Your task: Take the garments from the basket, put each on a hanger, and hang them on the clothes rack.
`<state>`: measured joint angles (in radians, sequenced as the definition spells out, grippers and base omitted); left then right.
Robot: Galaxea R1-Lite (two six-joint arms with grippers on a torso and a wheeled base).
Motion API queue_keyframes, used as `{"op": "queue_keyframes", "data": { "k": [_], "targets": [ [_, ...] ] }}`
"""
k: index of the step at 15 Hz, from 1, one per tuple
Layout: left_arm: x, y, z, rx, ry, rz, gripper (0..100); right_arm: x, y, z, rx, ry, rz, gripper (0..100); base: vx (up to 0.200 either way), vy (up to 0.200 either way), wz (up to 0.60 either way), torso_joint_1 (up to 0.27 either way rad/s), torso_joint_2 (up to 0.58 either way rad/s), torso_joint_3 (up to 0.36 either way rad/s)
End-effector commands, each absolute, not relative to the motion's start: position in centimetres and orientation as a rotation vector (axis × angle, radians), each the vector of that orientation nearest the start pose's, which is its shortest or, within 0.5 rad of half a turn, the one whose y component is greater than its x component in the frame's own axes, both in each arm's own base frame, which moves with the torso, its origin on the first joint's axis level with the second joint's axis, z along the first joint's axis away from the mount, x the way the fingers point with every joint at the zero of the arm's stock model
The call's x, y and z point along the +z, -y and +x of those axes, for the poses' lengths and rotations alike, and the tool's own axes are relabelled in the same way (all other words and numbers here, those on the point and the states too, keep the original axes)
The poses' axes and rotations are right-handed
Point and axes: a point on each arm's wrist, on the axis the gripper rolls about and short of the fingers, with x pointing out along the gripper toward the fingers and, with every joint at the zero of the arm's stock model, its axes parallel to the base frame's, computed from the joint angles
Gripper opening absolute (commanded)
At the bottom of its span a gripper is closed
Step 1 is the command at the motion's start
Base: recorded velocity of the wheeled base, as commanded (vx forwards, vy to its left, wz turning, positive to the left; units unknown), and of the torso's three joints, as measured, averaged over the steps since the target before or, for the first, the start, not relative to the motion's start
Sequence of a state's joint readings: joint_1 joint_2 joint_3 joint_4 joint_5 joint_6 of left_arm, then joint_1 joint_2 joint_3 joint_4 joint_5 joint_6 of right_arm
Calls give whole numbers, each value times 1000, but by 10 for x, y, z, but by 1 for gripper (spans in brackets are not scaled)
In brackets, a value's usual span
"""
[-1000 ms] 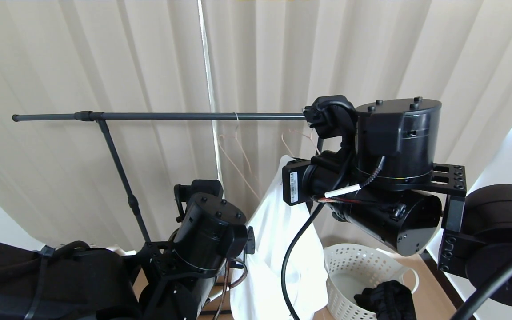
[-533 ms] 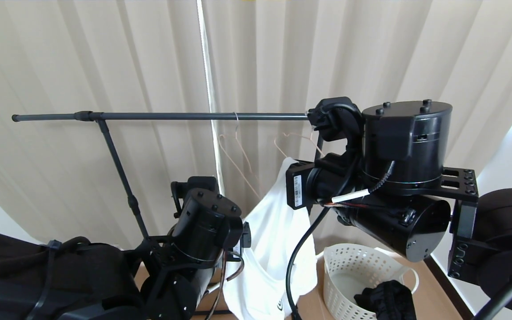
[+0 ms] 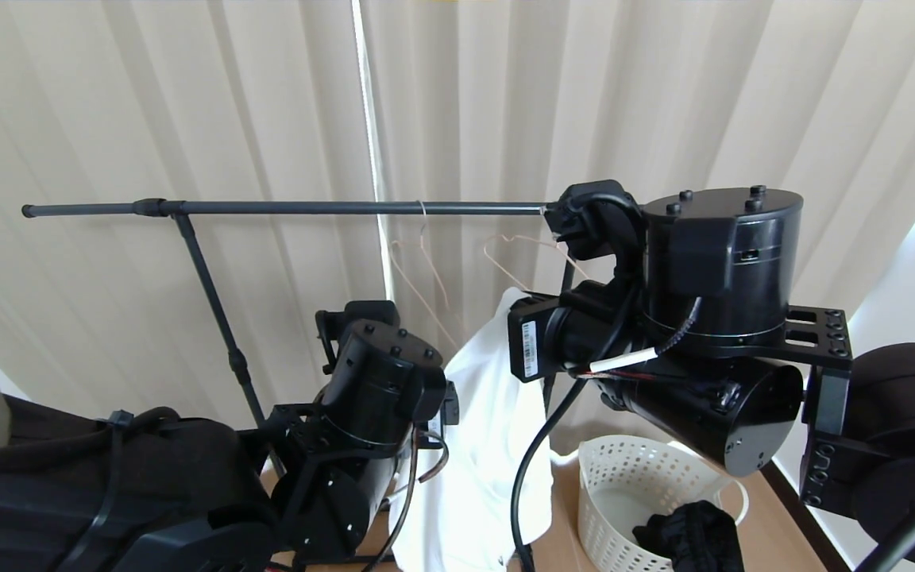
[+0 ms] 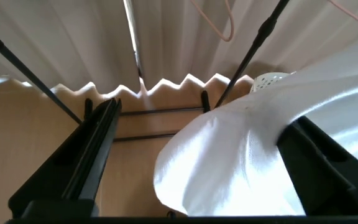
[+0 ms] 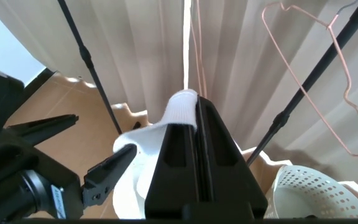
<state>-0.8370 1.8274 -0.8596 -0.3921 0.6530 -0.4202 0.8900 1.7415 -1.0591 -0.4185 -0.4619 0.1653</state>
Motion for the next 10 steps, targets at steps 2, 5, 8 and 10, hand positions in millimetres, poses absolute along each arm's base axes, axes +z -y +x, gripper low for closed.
{"op": "queue_keyframes", "data": {
  "k": [2,5,8,10],
  "targets": [
    [132,228,230,-69,-457,-17,0,218,-250,215,408,-240,-3,0,0,0,0,0,0,0],
    [134,225,227,-73,-455,-17,0,219,-248,216,404,-240,-5,0,0,0,0,0,0,0],
    [149,218,220,-81,-423,-46,0,210,-236,232,350,-254,-62,0,0,0,0,0,0,0],
    [162,212,216,-93,-390,-30,0,202,-233,232,354,-271,-121,0,0,0,0,0,0,0]
  ]
}}
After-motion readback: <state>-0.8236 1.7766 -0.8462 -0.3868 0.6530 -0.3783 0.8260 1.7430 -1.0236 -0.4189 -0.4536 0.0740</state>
